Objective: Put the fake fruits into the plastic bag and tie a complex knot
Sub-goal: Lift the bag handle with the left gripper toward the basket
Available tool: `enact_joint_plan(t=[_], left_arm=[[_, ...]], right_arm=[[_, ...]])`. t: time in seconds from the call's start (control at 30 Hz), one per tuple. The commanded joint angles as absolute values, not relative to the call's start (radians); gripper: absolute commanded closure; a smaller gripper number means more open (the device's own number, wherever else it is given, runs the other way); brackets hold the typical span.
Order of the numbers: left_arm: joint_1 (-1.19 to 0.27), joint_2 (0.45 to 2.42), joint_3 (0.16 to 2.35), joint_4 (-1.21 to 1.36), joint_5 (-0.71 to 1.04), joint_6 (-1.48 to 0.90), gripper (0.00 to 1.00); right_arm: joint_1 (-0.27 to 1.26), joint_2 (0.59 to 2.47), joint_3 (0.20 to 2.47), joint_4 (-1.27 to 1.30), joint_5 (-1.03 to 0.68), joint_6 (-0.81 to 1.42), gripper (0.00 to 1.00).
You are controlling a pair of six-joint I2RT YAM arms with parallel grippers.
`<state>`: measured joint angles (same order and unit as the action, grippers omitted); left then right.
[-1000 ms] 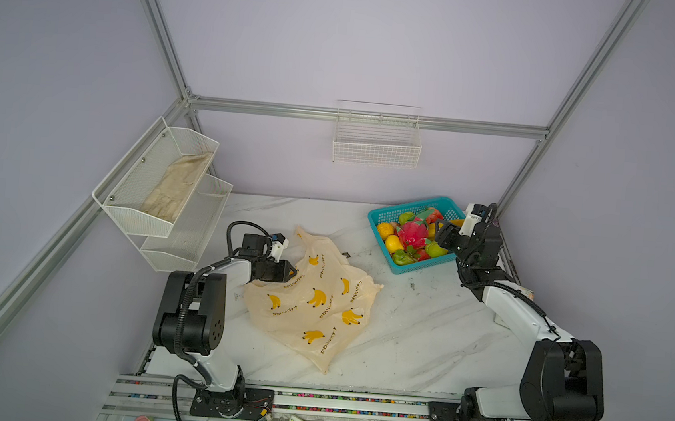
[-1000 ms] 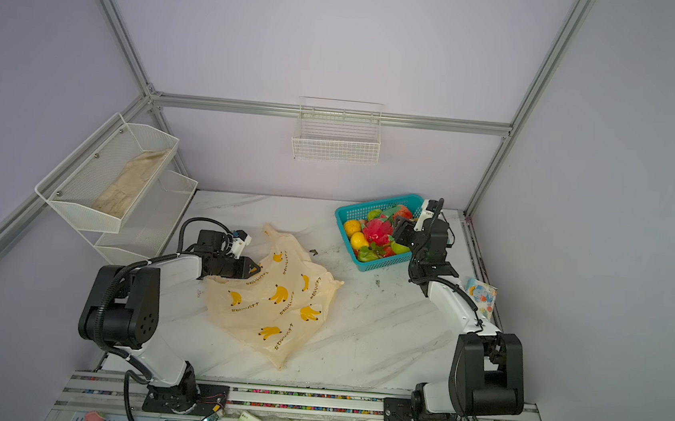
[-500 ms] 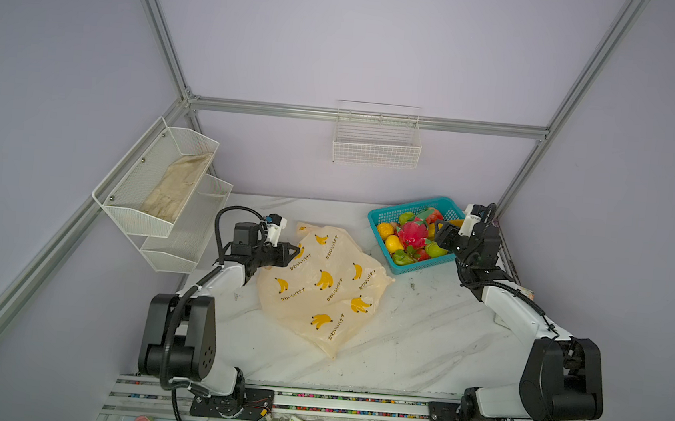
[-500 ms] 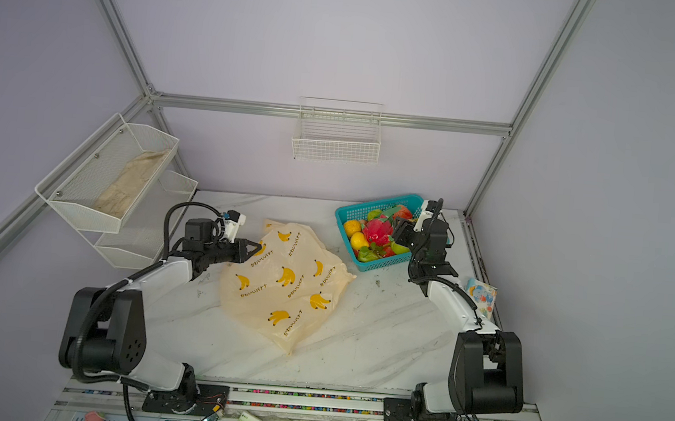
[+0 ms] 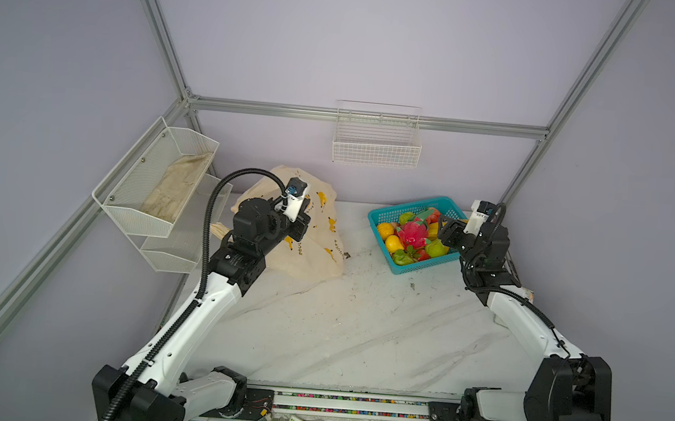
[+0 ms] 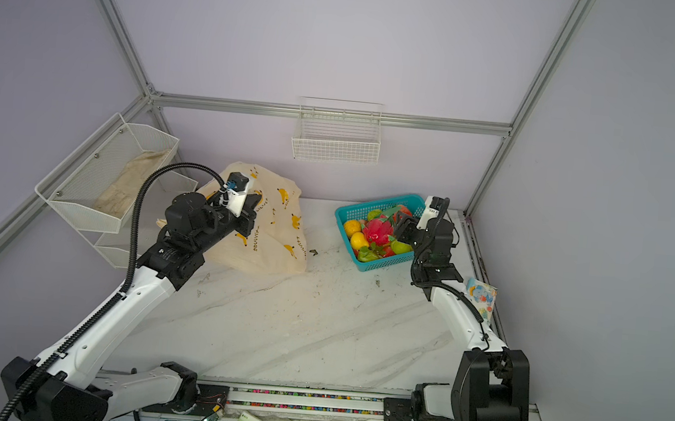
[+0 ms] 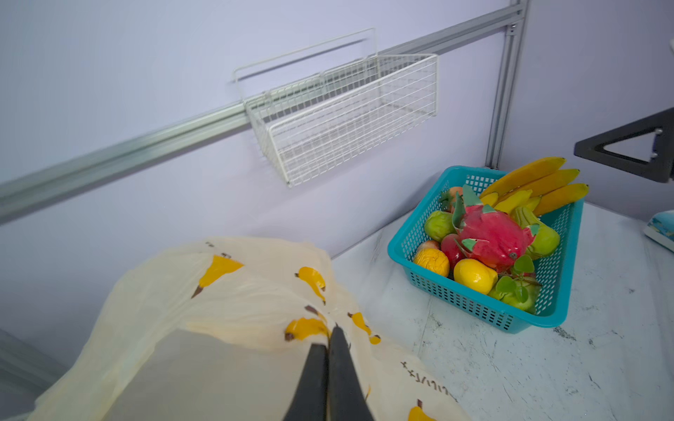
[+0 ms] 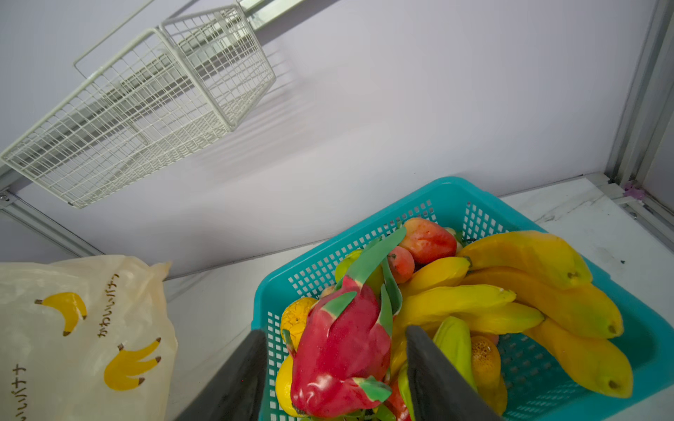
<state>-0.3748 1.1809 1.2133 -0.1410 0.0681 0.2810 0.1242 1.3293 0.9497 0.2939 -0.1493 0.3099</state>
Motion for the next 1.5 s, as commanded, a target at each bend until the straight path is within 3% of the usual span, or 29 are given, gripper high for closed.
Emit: enact_joint_plan(t=[0.0,0.23,0.53,0.93,1.13,1.47], left_arm=[[-0.473,1.232,1.328,-0.271,-0.049,0.572,1.00],[-0.662,1.352,1.314,-0.444,-0.267,0.789,1.00],[-0.790,1.403,1.227,-0.453,-0.258,0.785,1.00],[-0.787,1.375,1.240,-0.495,-0.402,0.854,1.00],[-0.742,1.379,1.266,-0.526,-0.370,0.820,1.00],[-0.649,1.467,1.267,-0.470,-0.253,0.628,1.00]], right_arm=[[0.130,1.306,0.977,0.269,-0.143,0.312,0.37],[0.130,1.310,0.977,0.264,-0.140,0.306,0.37],[0.130,1.299,0.939,0.305,-0.187,0.302,0.37],[0.165,1.290,0.880,0.463,-0.418,0.231,0.37],[0.219,1.243,0.791,0.546,-0.447,0.180,0.35],[0.308,1.087,0.687,0.302,-0.370,0.202,0.28]])
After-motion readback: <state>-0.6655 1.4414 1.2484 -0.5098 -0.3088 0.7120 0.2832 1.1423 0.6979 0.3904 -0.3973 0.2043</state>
